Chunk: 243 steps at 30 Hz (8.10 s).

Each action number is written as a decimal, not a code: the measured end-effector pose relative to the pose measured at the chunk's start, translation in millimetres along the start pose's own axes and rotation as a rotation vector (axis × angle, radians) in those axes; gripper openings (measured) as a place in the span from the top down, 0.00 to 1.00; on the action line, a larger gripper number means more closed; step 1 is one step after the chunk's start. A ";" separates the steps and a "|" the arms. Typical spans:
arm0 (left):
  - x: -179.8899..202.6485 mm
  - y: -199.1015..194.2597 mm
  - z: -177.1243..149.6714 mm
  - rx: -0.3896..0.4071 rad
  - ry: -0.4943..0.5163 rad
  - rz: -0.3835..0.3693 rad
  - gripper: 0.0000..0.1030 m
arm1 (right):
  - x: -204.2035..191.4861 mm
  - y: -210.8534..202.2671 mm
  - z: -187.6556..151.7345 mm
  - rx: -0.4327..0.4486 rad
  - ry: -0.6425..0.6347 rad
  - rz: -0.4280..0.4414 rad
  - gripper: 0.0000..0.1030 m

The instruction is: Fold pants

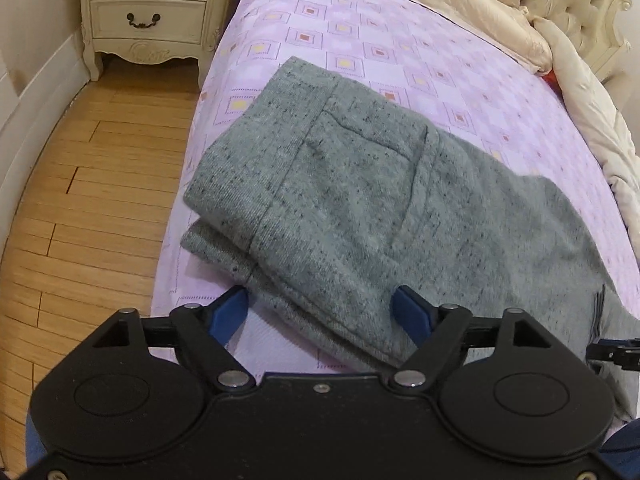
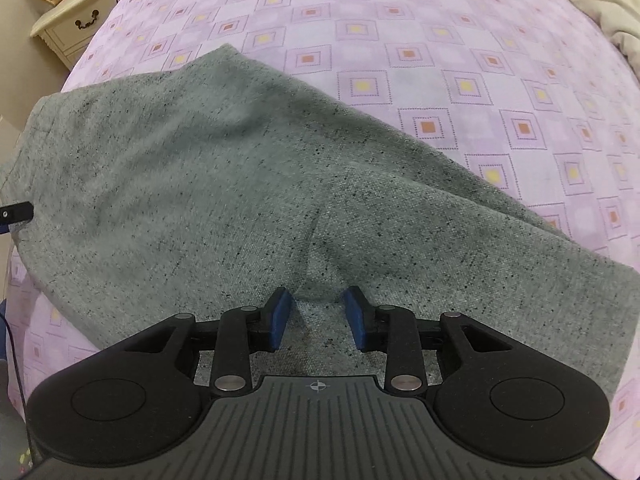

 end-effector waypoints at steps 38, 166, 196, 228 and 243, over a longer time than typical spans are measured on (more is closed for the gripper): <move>127.9 -102.8 18.9 0.376 0.236 0.001 0.69 | 22.0 -2.0 -1.9 0.039 0.149 0.111 0.66; 263.5 54.8 -41.9 -0.152 0.697 -0.047 0.43 | 170.5 -63.5 -85.3 0.234 0.435 0.012 0.82; 239.9 -5.0 -128.3 0.126 0.702 -0.155 0.26 | 149.8 -135.4 -53.5 0.531 0.473 0.188 0.87; 228.5 -36.3 -64.2 0.216 0.565 -0.027 0.30 | 165.1 -108.4 -91.7 0.518 0.330 -0.066 0.76; 253.5 47.7 -67.7 0.009 0.670 -0.019 0.25 | 196.1 -50.1 -132.4 0.386 0.429 -0.028 0.48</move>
Point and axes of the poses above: each gripper's, at about its wrist camera, not at the fingertips, and y roughly the way its jaws point, x to its right, z to its top, the point moved 2 cm from there along y, roughly the way its jaws point, and after that the axes turned 1 degree about -z, right-handed, at the moved point
